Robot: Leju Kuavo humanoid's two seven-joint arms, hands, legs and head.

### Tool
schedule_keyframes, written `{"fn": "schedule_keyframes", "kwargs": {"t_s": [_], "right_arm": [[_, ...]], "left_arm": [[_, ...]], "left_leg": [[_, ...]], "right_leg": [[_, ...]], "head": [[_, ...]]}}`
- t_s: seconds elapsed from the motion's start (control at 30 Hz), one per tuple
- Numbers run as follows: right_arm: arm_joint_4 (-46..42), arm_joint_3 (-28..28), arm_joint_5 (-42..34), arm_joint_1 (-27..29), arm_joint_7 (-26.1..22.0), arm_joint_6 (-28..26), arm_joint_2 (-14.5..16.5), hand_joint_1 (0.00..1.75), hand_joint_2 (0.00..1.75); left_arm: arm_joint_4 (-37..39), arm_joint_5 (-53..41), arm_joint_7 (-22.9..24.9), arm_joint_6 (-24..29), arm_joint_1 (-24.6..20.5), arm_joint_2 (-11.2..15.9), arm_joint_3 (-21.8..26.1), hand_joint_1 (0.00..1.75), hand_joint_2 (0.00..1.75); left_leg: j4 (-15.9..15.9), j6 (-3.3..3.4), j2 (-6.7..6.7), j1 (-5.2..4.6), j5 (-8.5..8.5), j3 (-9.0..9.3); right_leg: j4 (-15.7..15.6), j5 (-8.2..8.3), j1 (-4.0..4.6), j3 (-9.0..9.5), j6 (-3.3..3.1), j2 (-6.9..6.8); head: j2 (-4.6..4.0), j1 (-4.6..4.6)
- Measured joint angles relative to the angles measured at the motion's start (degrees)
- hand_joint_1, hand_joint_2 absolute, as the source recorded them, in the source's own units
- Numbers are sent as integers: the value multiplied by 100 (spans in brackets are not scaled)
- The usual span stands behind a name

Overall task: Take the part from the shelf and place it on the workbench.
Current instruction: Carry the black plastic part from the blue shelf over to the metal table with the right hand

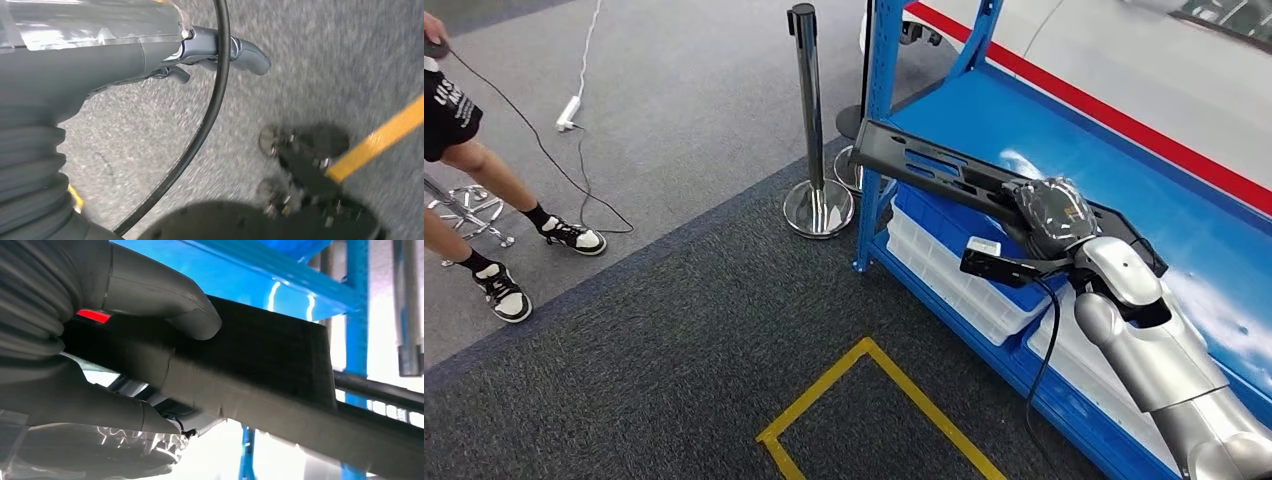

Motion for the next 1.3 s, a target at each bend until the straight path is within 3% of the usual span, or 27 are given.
{"fn": "schedule_keyframes", "kwargs": {"t_s": [0.03, 0.07, 0.1, 0.13, 0.2, 0.27, 0.33, 0.37, 0.43, 0.5, 0.57, 0.6, 0.67, 0.73, 0.8, 0.87, 0.93, 1.0, 1.07, 1.1, 1.13, 1.17, 1.23, 1.3], "right_arm": [[-1, 0, -1, 32, 1, 1, -15, 175, 175], [-1, 0, -3, 68, 3, 1, -26, 175, 175], [-4, 0, -5, 99, 5, 1, -32, 175, 175], [-14, 0, -10, 123, 6, -1, -39, 175, 175], [-49, -1, -23, 143, 5, -6, -58, 175, 175], [-97, -2, -43, 178, 2, -19, -90, 175, 175], [-146, -2, -61, 243, -3, -34, -115, 175, 175], [-177, -2, -69, 274, -8, -46, -120, 175, 175], [-264, -4, -83, 346, -26, -86, -139, 175, 175], [-354, -11, -91, 442, -38, -129, -186, 175, 175], [-429, -20, -92, 572, -45, -166, -236, 175, 175], [-480, -25, -84, 656, -55, -205, -256, 175, 175], [-606, -54, -46, 871, -91, -335, -287, 175, 175], [-752, -124, 11, 1131, -130, -512, -311, 175, 175], [-871, -192, 38, 1379, -155, -638, -332, 175, 175], [-964, -245, 33, 1568, -173, -676, -345, 175, 175], [-1039, -311, 21, 1703, -191, -701, -363, 175, 175], [-1094, -388, 17, 1818, -214, -727, -403, 175, 175], [-1124, -437, 32, 1924, -228, -731, -432, 175, 175], [-1136, -444, 45, 1967, -232, -726, -435, 175, 175], [-1151, -446, 61, 2001, -235, -720, -436, 175, 175], [-1173, -452, 74, 2022, -239, -715, -438, 175, 175], [-1222, -473, 97, 2036, -241, -710, -444, 175, 175], [-1256, -496, 115, 2041, -239, -702, -453, 175, 175]], "left_arm": [[0, 0, -1, 1, -4, 1, 1, 0, 175], [0, 0, -1, 1, -5, 1, 2, 0, 175], [0, 0, 0, 2, -3, 2, 4, 0, 175], [0, -1, 0, 2, -1, 2, 5, 0, 175], [0, -3, 0, 1, 0, 2, 9, 0, 175], [0, -7, 0, 0, -2, 2, 15, 0, 175], [0, -9, 1, -1, 19, 2, 24, 0, 175], [0, -9, 1, 0, 37, 2, 27, 0, 175], [0, -9, 2, -1, 55, 2, 31, 0, 175], [0, -6, 2, -2, 39, 2, 33, 0, 175], [0, -1, 3, 0, 26, 2, 40, 0, 175], [0, 0, 9, 3, 29, 3, 48, 0, 175], [0, -3, 35, 12, 38, 4, 72, 0, 175], [0, -15, 63, 17, 32, 5, 99, 0, 175], [0, -31, 78, 16, 28, 7, 118, 0, 175], [0, -41, 87, 20, 46, 4, 127, 0, 175], [0, -52, 89, 27, 52, -3, 131, 0, 175], [0, -63, 78, 31, 32, -9, 132, 0, 175], [0, -72, 60, 37, 14, -9, 133, 0, 175], [0, -75, 53, 39, 12, -9, 133, 0, 175], [0, -77, 48, 42, 12, -9, 134, 0, 175], [0, -76, 43, 43, 13, -9, 134, 0, 175], [0, -77, 33, 43, 11, -9, 135, 0, 175], [0, -77, 23, 43, 14, -10, 137, 0, 175]], "left_leg": [[5, 7, -75, -5, 5, -6], [14, 10, -156, -10, 6, -8], [27, 9, -233, -13, 5, -9], [46, 2, -311, -13, 1, -10], [101, -28, -450, -19, -18, -36], [148, -75, -576, -23, -24, -92], [149, -134, -701, -13, -6, -136], [166, -165, -679, -13, -16, -152], [423, -238, -403, -26, -187, -272], [1106, -295, -73, -9, -553, -579], [1706, -317, 11, 21, -774, -856], [1718, -314, 20, 27, -729, -851], [1128, -277, 88, 21, -400, -517], [408, -197, 327, -43, -183, -121], [162, -125, 427, -109, -176, -6], [109, -68, 286, -102, -140, 2], [22, 1, 165, -73, -90, 40], [-15, 47, 43, -61, -61, 57], [-8, 63, -98, -61, -59, 56], [4, 63, -177, -62, -62, 56], [22, 60, -256, -62, -69, 57], [47, 50, -334, -61, -81, 58], [121, 12, -477, -64, -114, 33], [163, -46, -608, -59, -125, -18]], "right_leg": [[344, -117, 2, -173, 2, 54], [540, -134, 2, -280, 4, 77], [513, -34, -1, -283, 2, 88], [262, 161, -7, -177, -1, 111], [-488, 525, -30, 147, -7, 315], [-901, 638, -42, 309, -14, 491], [-943, 637, -35, 319, -48, 429], [-957, 646, -37, 329, -76, 363], [-984, 661, -52, 354, -146, 231], [-987, 650, -28, 370, -189, 86], [-985, 632, -6, 378, -205, -67], [-984, 622, -1, 386, -205, -140], [-984, 590, 7, 426, -192, -276], [-988, 552, 26, 474, -159, -406], [-1002, 529, 46, 504, -112, -526], [-1020, 503, 49, 536, -56, -587], [-847, 339, 18, 473, -27, -359], [-227, 0, -11, 165, -20, -43], [437, -215, -8, -198, 4, 56], [521, -161, -7, -271, 15, 70], [396, -6, -9, -241, 22, 83], [75, 223, -20, -111, 23, 123], [-634, 554, -56, 196, 15, 361], [-920, 609, -59, 322, -3, 507]], "head": [[0, 0], [0, -1], [0, -1], [0, -1], [0, -1], [0, -1], [0, -1], [0, -1], [0, -4], [0, -8], [0, -7], [0, -7], [0, -7], [0, -7], [0, -7], [0, -7], [0, -7], [0, -7], [0, -6], [0, -6], [0, -6], [0, -7], [0, -8], [0, -7]]}}
